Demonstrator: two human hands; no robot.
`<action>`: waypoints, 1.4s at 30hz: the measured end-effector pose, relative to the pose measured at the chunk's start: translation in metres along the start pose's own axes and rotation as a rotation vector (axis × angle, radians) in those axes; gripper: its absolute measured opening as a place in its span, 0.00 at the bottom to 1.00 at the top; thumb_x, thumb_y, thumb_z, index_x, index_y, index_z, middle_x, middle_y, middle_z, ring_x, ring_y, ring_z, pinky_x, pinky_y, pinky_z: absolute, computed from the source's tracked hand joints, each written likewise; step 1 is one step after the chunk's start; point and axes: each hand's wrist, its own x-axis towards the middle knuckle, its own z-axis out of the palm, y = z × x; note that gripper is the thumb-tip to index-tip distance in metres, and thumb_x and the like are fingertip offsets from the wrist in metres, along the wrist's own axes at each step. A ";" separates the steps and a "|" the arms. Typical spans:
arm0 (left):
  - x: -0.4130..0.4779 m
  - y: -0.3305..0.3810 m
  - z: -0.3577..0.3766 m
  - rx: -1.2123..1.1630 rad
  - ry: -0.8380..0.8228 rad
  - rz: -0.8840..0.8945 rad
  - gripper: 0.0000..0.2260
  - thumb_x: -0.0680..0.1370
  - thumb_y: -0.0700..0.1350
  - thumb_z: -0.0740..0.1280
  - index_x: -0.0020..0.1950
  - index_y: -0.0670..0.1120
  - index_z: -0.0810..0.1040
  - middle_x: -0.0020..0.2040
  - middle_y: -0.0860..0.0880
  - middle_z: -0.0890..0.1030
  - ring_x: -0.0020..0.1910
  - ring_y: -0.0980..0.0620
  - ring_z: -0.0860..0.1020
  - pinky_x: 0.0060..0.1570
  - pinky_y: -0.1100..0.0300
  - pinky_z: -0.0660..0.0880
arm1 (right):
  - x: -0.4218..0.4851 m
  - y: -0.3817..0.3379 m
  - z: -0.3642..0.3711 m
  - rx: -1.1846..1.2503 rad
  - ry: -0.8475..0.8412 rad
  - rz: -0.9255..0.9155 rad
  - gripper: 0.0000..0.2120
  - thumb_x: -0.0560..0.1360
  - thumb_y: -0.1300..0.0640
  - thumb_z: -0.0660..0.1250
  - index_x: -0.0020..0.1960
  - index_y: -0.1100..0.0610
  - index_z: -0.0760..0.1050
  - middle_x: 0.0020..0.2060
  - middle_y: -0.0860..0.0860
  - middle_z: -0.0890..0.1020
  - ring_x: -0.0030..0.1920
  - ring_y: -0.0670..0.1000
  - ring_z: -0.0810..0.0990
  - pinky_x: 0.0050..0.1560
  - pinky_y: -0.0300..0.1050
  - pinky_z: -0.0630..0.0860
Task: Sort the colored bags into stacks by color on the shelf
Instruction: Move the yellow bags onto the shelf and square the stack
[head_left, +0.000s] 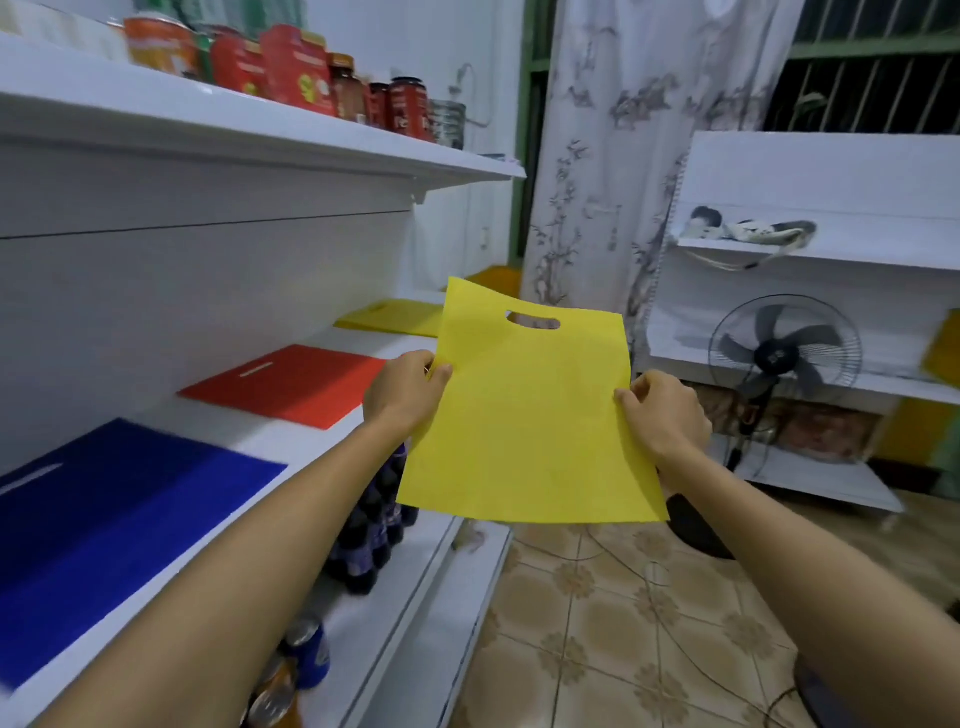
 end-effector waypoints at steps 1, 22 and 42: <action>0.018 0.001 0.009 -0.008 -0.011 0.014 0.17 0.80 0.53 0.60 0.44 0.40 0.75 0.40 0.43 0.78 0.42 0.42 0.77 0.33 0.55 0.64 | 0.014 0.001 0.006 -0.011 0.009 0.010 0.09 0.78 0.46 0.63 0.47 0.52 0.74 0.44 0.51 0.79 0.43 0.53 0.74 0.44 0.46 0.68; 0.222 0.007 0.126 -0.050 -0.072 0.075 0.16 0.80 0.53 0.60 0.38 0.45 0.70 0.34 0.49 0.73 0.36 0.47 0.71 0.31 0.58 0.61 | 0.204 0.013 0.101 -0.064 0.077 0.073 0.11 0.78 0.44 0.63 0.49 0.52 0.76 0.46 0.51 0.81 0.48 0.55 0.78 0.48 0.49 0.75; 0.349 0.017 0.189 0.037 0.208 -0.327 0.15 0.81 0.52 0.60 0.38 0.44 0.69 0.34 0.46 0.71 0.37 0.44 0.70 0.35 0.55 0.60 | 0.439 -0.015 0.238 0.472 -0.474 -0.190 0.09 0.77 0.53 0.66 0.44 0.59 0.77 0.38 0.56 0.79 0.36 0.56 0.76 0.39 0.49 0.73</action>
